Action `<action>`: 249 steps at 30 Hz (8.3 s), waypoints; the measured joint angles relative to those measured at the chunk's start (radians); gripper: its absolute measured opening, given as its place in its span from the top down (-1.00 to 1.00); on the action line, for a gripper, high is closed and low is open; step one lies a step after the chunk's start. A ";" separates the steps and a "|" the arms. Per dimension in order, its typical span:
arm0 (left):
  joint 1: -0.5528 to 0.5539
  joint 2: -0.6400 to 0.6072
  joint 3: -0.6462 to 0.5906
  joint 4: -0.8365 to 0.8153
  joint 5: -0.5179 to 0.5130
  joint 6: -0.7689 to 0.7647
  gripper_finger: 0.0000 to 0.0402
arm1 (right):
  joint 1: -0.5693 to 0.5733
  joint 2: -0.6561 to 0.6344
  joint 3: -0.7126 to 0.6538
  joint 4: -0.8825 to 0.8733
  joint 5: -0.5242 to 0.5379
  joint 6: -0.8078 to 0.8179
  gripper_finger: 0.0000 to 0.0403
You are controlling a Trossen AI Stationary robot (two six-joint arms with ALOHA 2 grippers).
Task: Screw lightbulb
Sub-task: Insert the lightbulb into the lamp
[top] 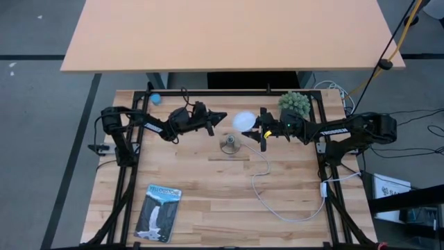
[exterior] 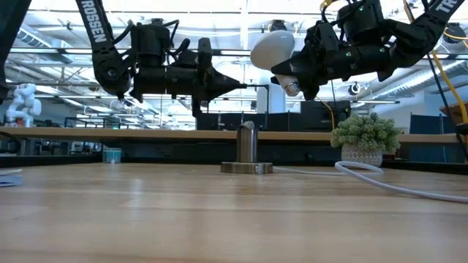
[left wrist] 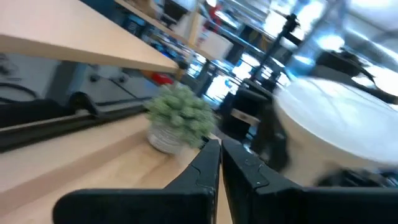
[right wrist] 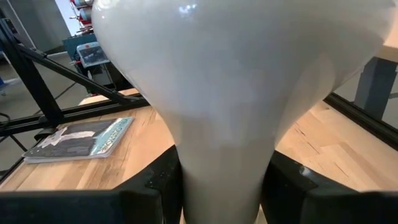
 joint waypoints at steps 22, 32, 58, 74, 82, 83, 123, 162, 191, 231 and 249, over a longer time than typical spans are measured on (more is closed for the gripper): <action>-0.007 0.000 0.000 -0.025 -0.061 0.031 0.89 | 0.002 0.000 0.000 0.001 -0.004 0.016 0.22; 0.014 0.000 0.001 0.091 -0.082 -0.024 0.89 | 0.002 0.000 0.000 0.001 -0.004 0.016 0.22; -0.010 0.000 0.000 0.050 0.112 0.030 0.89 | 0.002 0.000 0.000 -0.010 -0.004 0.015 0.22; -0.088 0.000 0.000 -0.033 -0.020 0.235 0.58 | 0.002 0.000 0.000 -0.018 -0.004 0.015 0.22; -0.136 0.000 0.034 -0.032 -0.155 0.382 -0.05 | 0.002 0.000 0.000 -0.018 -0.004 0.015 0.22; -0.140 0.000 0.039 -0.031 -0.175 0.394 -0.13 | 0.002 0.000 0.000 -0.019 -0.004 0.015 0.22; -0.060 -0.012 0.053 -0.177 0.142 0.420 -0.47 | 0.060 0.183 0.123 0.006 0.043 -0.004 0.22; -0.025 -0.018 -0.042 0.031 0.309 0.371 -0.47 | 0.061 0.293 0.408 -0.382 0.053 -0.079 0.22; -0.061 -0.015 -0.042 -0.146 0.186 0.454 -0.47 | 0.058 0.419 0.428 -0.504 0.060 -0.142 0.22; -0.061 -0.020 -0.037 -0.132 0.193 0.476 -0.47 | 0.055 0.270 0.432 -0.642 0.059 -0.143 0.01; -0.066 -0.189 -0.045 -0.415 0.127 0.528 -0.47 | 0.087 0.279 0.502 -0.595 0.060 -0.202 0.25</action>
